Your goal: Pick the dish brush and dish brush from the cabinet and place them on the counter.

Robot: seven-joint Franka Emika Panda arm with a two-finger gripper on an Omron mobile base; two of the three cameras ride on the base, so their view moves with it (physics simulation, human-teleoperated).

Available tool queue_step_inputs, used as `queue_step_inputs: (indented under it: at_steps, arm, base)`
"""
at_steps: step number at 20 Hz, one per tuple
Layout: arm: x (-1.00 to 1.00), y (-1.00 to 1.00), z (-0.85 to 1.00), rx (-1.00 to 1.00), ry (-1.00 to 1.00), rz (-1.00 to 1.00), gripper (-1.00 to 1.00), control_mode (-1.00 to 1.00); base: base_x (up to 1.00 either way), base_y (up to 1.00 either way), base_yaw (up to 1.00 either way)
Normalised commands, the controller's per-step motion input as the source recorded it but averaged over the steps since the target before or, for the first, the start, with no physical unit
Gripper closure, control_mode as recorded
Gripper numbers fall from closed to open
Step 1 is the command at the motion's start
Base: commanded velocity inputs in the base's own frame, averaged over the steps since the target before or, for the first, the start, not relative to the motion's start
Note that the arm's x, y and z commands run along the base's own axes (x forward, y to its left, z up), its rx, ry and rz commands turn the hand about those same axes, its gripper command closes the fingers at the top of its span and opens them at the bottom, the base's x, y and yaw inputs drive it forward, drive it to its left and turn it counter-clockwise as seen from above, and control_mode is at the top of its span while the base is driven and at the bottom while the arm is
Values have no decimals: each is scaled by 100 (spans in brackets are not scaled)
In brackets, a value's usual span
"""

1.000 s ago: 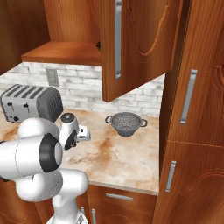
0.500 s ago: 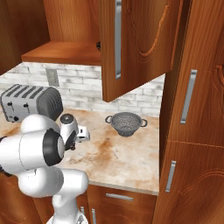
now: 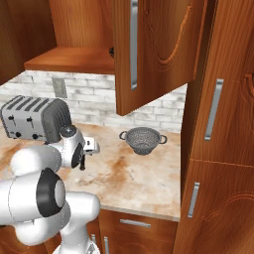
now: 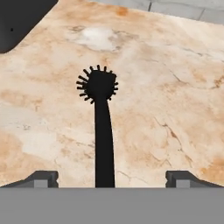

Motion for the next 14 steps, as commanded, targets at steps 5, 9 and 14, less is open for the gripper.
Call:
queue_step_inputs:
  at_steps: [5,9,14]
  arm:
    - [-22,0,41,0,-7,0,-100,-100]
    - [-28,-2,44,0,-2,-6,-100,-100]
    - [-23,-1,48,0,3,-11,-100,-100]
  base:
    - [0,0,0]
    - [0,0,0]
    - [0,0,0]
